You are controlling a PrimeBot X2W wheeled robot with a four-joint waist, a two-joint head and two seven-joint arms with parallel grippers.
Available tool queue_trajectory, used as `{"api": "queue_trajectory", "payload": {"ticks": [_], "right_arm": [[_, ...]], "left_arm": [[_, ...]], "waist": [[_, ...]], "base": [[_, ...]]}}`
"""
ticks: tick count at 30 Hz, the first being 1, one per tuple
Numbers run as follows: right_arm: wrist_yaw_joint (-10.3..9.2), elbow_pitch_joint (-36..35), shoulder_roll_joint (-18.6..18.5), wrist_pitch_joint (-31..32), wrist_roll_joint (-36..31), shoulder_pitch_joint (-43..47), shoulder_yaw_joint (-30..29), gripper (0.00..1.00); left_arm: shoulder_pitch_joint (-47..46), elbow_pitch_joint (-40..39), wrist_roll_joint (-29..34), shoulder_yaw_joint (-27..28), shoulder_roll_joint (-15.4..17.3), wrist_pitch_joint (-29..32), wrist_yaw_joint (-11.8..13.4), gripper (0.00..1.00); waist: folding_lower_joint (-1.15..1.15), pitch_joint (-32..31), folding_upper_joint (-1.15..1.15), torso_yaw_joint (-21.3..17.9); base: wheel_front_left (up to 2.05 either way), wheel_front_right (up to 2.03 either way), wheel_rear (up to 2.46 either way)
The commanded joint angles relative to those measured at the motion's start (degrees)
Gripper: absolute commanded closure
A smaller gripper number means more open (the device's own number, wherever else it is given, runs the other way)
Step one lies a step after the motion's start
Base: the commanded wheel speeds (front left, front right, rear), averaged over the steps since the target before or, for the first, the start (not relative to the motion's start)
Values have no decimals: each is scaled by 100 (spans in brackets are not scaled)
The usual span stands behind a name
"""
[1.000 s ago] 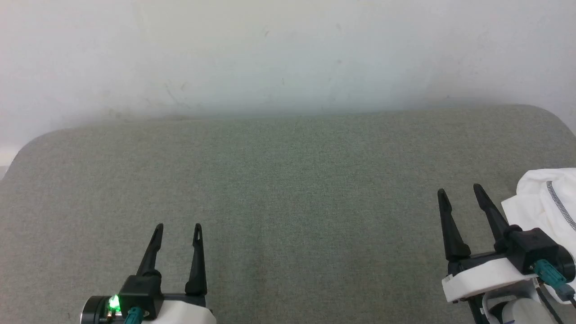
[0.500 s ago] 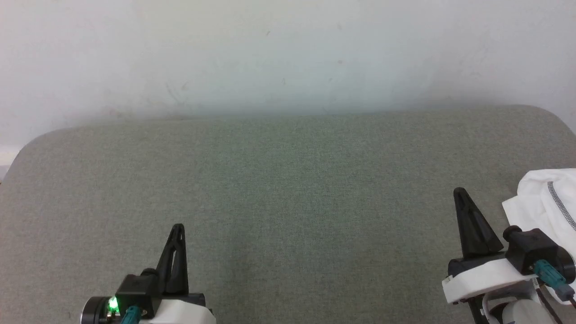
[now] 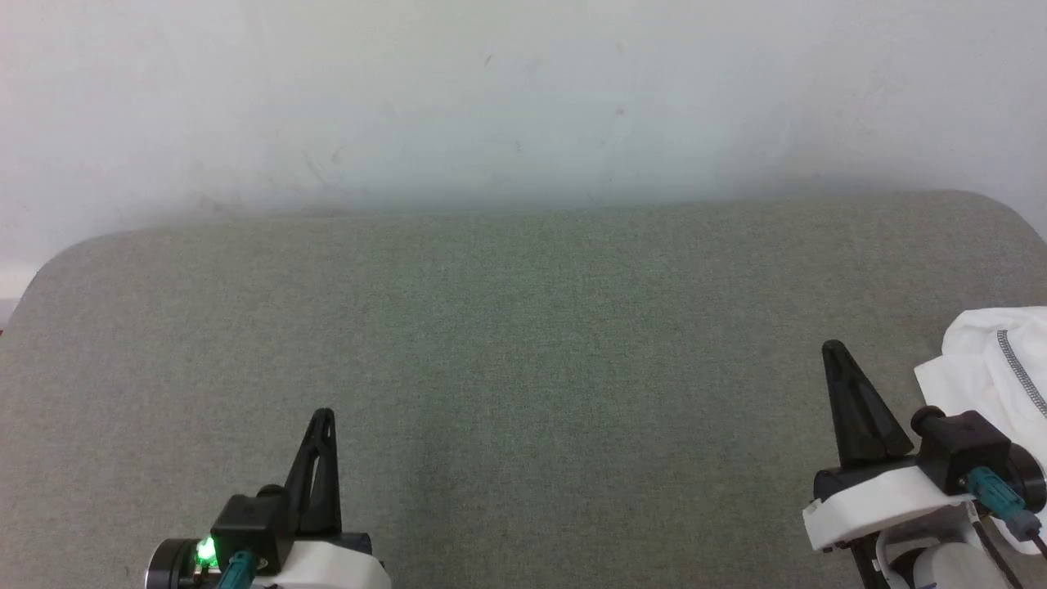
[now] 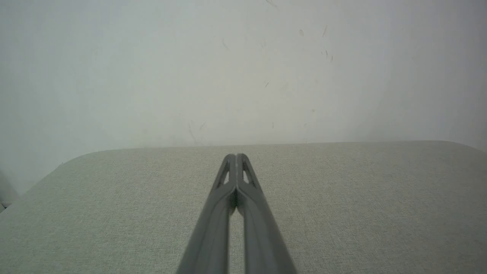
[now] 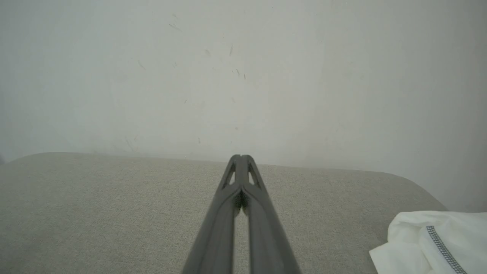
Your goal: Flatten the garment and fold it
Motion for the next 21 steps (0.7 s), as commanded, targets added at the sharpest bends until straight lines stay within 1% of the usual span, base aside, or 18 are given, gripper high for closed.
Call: {"api": "queue_trajectory", "payload": {"ticks": [1,21], "right_arm": [[-2,-48,17,42,-58,28,6,100],[-4,-158,34,265,-143,53,14,100]], "left_arm": [[-92,-10,34,31,-8,40,-46,100],[-180,-20,94,86,-16,262,-93,100]], "waist": [[0,2,0,2],[0,18,0,17]], "base": [[0,0,0],[0,0,0]]}}
